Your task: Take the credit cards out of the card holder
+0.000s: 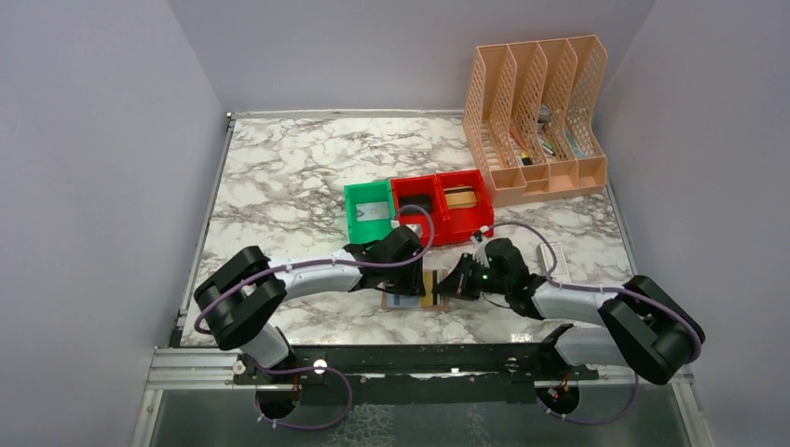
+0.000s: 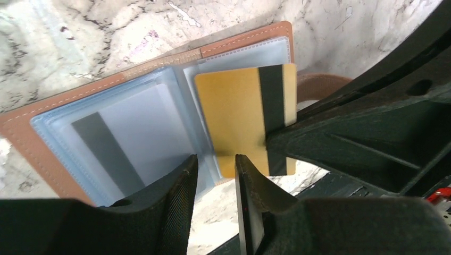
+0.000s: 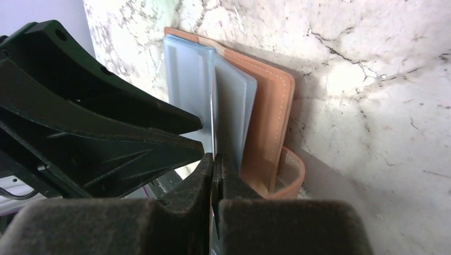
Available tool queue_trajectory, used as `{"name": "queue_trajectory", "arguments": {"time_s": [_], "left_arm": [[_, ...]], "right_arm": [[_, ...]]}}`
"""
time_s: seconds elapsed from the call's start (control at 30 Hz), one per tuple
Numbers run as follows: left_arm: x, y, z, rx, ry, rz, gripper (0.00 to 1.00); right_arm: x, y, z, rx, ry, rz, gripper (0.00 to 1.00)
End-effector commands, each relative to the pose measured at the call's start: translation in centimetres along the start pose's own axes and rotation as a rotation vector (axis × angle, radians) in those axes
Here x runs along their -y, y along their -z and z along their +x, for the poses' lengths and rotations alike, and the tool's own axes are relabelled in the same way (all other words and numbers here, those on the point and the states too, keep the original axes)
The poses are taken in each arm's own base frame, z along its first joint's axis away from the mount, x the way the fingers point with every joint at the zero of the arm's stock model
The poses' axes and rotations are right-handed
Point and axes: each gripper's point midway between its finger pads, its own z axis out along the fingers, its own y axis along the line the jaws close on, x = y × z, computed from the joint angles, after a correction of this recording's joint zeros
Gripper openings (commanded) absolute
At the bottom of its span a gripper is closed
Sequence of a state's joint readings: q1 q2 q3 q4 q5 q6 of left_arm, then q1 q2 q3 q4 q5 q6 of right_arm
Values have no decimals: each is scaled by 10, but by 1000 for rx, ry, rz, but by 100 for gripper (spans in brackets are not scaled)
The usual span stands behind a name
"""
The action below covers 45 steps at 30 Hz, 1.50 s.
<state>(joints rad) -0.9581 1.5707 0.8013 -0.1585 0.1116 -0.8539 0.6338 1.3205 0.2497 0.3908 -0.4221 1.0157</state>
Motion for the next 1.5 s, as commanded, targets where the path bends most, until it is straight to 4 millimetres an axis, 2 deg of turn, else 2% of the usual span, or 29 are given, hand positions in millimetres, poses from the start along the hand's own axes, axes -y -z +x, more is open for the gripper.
{"name": "queue_trajectory", "arguments": {"time_s": [0.0,0.13,0.33,0.4,0.47,0.6,0.7,0.87,1.07,1.27,1.47], "left_arm": [[-8,17,-7,62,-22,-41,36],[-4,32,-19,126,-35,-39,41],[-25,55,-33,226,-55,-144,52],[-31,63,-39,257,-63,-179,56],[-36,72,-44,284,-71,-211,63],[-46,94,-56,352,-85,-274,80],[-52,111,-64,398,-91,-315,86],[-60,136,-76,440,-115,-382,93],[-87,155,-88,417,-114,-479,97],[-124,173,-109,406,-49,-527,99],[-146,182,-113,405,-49,-585,99]], "right_arm": [[1,10,-15,84,35,46,1],[0,24,-21,124,76,88,1],[-24,55,-48,311,196,37,1],[-25,64,-56,363,233,53,1],[-27,71,-64,403,274,74,1],[-38,86,-87,496,368,114,1],[-46,97,-110,575,426,173,1],[-39,115,-145,663,464,376,1],[-38,109,-165,626,498,497,1],[-31,85,-177,557,500,581,1],[-28,68,-193,559,532,617,1]]}}
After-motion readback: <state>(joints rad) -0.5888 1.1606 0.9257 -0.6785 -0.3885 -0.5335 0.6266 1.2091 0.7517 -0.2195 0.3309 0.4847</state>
